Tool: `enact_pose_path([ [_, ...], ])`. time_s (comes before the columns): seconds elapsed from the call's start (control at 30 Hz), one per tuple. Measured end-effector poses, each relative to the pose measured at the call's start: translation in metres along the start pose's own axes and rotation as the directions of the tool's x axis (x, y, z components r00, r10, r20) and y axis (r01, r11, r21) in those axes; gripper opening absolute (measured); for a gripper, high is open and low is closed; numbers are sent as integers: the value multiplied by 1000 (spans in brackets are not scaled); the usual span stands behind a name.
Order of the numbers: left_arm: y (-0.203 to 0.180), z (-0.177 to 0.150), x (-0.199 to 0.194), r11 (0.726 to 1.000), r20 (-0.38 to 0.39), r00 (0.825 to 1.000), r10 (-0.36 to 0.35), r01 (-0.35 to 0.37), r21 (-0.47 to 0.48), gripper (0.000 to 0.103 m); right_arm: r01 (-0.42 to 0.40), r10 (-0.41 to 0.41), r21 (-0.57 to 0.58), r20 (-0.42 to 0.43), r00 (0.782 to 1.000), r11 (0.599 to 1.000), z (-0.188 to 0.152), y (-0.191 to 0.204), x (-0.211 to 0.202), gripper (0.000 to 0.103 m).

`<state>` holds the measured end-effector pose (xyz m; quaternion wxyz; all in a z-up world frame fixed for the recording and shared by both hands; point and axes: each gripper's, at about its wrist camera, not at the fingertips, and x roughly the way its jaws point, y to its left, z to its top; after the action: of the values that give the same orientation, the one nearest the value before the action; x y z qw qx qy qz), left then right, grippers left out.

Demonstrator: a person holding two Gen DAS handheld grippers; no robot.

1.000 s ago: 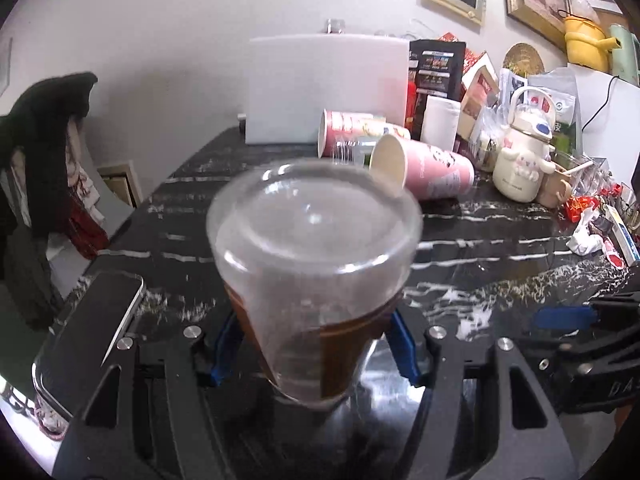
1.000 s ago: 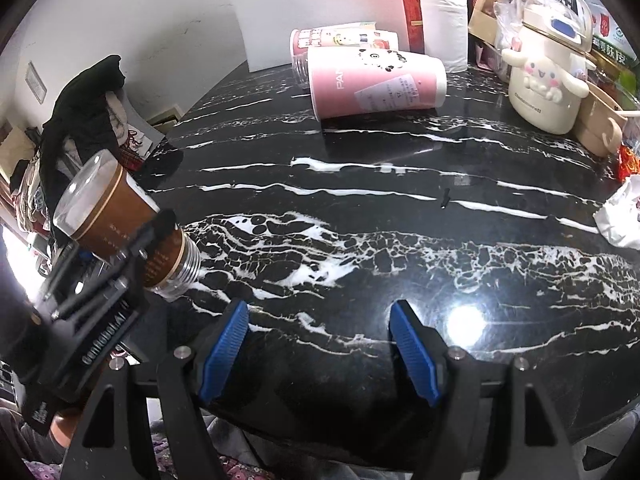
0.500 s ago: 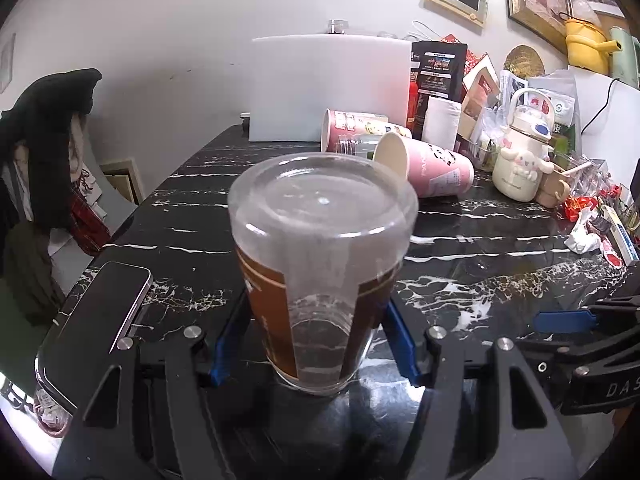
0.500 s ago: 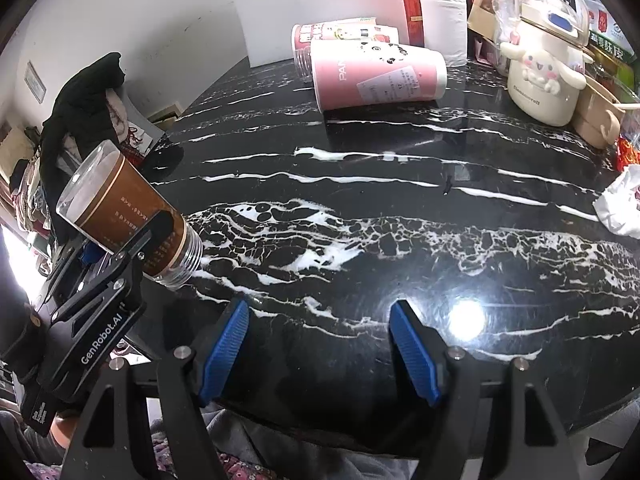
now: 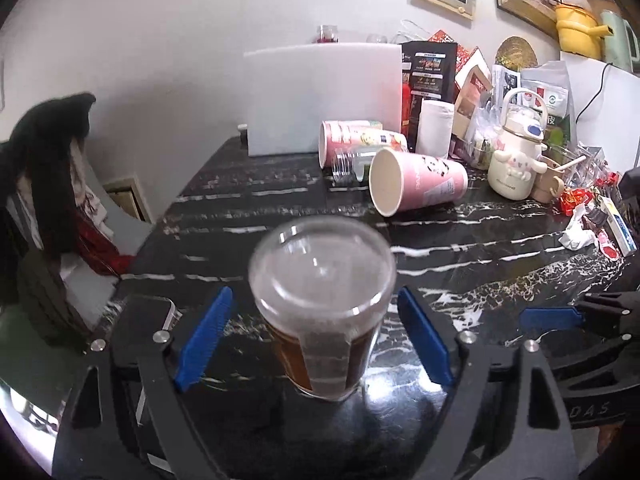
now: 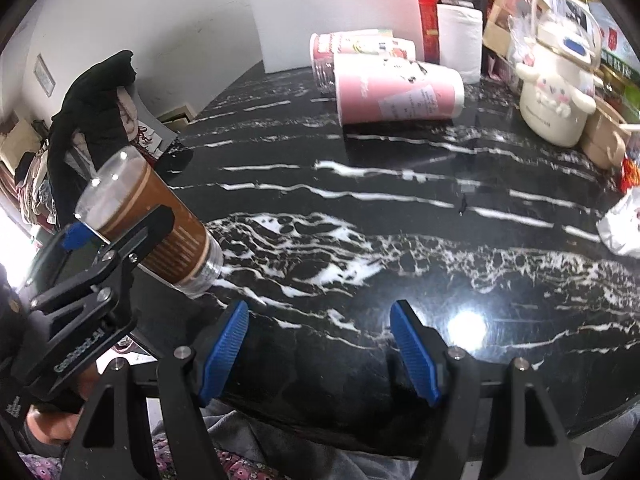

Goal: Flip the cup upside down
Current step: 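Lower the jar mouth-down onto the table with the left gripper, then open the left gripper and pull it back from the jar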

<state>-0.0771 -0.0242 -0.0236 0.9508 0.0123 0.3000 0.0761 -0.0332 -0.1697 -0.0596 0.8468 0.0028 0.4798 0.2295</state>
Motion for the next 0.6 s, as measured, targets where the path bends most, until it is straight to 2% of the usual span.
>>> enact_pose_path([
  [0.13, 3, 17, -8, 1000, -36, 999, 17, -17, 6, 85, 17, -16, -32, 18, 1000, 999, 7, 8, -9, 74],
  [0.3, 12, 32, -14, 1000, -103, 995, 4, -6, -17, 85, 43, -39, -83, 52, 998, 996, 17, 19, -26, 74],
  [0.6, 24, 58, -38, 999, -148, 989, 23, -28, -31, 85, 83, -66, -148, 115, 991, 986, 36, 33, -58, 74],
])
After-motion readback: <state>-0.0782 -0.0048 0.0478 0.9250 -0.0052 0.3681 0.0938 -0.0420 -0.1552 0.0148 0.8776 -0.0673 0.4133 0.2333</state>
